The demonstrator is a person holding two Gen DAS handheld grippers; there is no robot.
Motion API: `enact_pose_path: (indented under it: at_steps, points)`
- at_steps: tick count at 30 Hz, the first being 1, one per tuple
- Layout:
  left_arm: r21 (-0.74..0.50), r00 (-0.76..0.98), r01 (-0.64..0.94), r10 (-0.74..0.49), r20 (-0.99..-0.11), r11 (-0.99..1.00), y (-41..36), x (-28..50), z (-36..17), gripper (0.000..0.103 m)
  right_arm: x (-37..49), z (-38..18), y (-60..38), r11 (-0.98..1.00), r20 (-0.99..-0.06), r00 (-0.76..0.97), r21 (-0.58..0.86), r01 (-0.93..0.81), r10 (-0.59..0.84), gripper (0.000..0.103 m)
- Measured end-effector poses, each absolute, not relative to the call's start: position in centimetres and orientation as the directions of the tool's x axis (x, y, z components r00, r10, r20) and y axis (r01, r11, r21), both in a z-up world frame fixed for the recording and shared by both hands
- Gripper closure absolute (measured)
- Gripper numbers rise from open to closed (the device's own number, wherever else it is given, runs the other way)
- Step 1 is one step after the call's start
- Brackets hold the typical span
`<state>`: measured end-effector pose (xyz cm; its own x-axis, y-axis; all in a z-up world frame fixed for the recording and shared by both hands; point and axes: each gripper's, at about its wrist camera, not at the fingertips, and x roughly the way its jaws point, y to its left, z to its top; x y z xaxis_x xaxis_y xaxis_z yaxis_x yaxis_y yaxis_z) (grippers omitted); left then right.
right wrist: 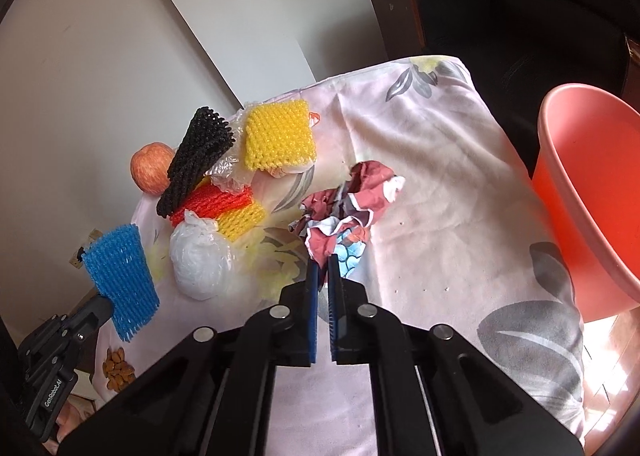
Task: Collect trash
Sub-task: 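Close the right tool on the remaining crumpled wrapper, then carry the blue net and wrapper over the bucket and open both tools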
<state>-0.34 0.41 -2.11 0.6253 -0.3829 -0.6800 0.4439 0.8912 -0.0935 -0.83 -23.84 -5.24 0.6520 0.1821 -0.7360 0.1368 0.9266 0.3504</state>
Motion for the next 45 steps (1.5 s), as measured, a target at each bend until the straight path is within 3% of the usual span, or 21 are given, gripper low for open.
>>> enact_pose_path:
  at_steps: [10,23,35,45]
  points:
    - [-0.124,0.613,0.491,-0.443,-0.654,0.862,-1.7,-0.9,-0.9,0.100,-5.0,-2.1,-25.8,0.925,-0.667,0.726,0.362,0.118,0.169,0.100]
    - [-0.193,0.526,0.651,-0.619,-0.583,0.734,-11.1,-0.9,2.0,0.100,-9.4,0.6,-33.5,0.879,-0.597,0.802,0.393,0.269,0.021,0.100]
    - [-0.239,0.378,0.774,-0.731,-0.567,0.586,-22.7,-1.2,2.6,0.100,-12.0,-0.1,-40.6,0.818,-0.602,0.789,0.386,0.427,-0.127,0.100]
    - [-0.250,0.295,0.809,-0.735,-0.611,0.532,-30.2,-0.2,1.0,0.100,-12.0,-2.5,-43.5,0.789,-0.639,0.749,0.364,0.496,-0.176,0.100]
